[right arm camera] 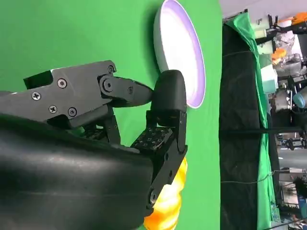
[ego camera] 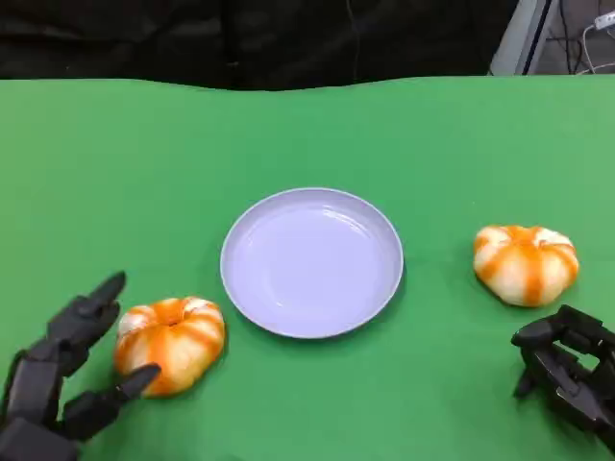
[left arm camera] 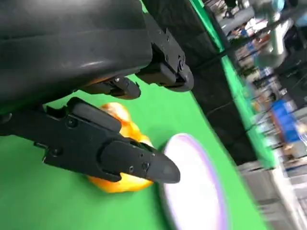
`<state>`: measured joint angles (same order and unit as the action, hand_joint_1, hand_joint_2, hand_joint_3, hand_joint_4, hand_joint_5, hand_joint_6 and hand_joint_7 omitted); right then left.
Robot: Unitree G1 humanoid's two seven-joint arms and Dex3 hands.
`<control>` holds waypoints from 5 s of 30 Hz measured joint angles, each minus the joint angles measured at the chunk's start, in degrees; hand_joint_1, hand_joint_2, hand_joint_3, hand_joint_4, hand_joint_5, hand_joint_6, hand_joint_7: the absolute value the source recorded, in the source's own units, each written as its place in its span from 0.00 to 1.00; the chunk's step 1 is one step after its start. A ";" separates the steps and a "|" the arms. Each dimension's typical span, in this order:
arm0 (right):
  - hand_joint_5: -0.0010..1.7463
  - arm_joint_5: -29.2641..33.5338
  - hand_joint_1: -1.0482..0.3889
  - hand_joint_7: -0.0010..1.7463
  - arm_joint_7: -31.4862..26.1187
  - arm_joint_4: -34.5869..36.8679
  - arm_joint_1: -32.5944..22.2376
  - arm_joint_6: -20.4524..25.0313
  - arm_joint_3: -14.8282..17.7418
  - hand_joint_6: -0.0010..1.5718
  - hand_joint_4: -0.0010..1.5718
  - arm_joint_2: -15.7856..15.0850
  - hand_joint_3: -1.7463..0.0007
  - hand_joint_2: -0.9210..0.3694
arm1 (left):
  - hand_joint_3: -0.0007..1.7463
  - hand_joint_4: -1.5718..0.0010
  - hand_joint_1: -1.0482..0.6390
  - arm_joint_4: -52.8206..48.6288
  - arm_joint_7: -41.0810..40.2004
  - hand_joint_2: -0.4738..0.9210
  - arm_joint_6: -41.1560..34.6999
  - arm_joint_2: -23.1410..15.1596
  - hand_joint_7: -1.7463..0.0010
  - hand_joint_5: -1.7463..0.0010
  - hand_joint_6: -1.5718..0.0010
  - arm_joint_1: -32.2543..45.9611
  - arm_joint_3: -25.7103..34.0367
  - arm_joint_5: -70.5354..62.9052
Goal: Grasp the bread from the table and place it into the plate.
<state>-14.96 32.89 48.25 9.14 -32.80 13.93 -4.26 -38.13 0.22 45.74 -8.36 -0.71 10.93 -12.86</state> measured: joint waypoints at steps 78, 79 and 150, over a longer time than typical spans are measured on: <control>0.97 -0.21 0.55 0.60 -0.39 0.53 0.16 -0.07 -0.39 0.49 0.40 0.31 0.75 0.00 | 0.00 0.66 0.61 52.31 -11.64 0.92 -42.93 -3.70 0.13 0.00 0.67 -1.30 -25.94 -26.90; 0.97 -0.21 0.55 0.60 -0.39 0.68 0.22 -0.13 -0.39 0.49 0.40 0.32 0.75 0.00 | 0.00 0.66 0.61 50.22 -11.29 0.92 -41.81 -3.67 0.13 0.00 0.67 -2.64 -26.17 -25.91; 0.97 0.43 0.55 0.61 -1.58 0.62 0.14 -1.44 -1.16 0.48 0.40 1.05 0.75 0.00 | 0.32 0.78 0.07 16.94 14.23 1.00 -24.32 8.95 0.98 0.97 0.89 -14.43 -14.12 23.64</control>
<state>-14.53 31.32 48.88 9.29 -34.24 12.77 -3.21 -21.18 14.46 21.42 0.59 -15.14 -3.20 10.78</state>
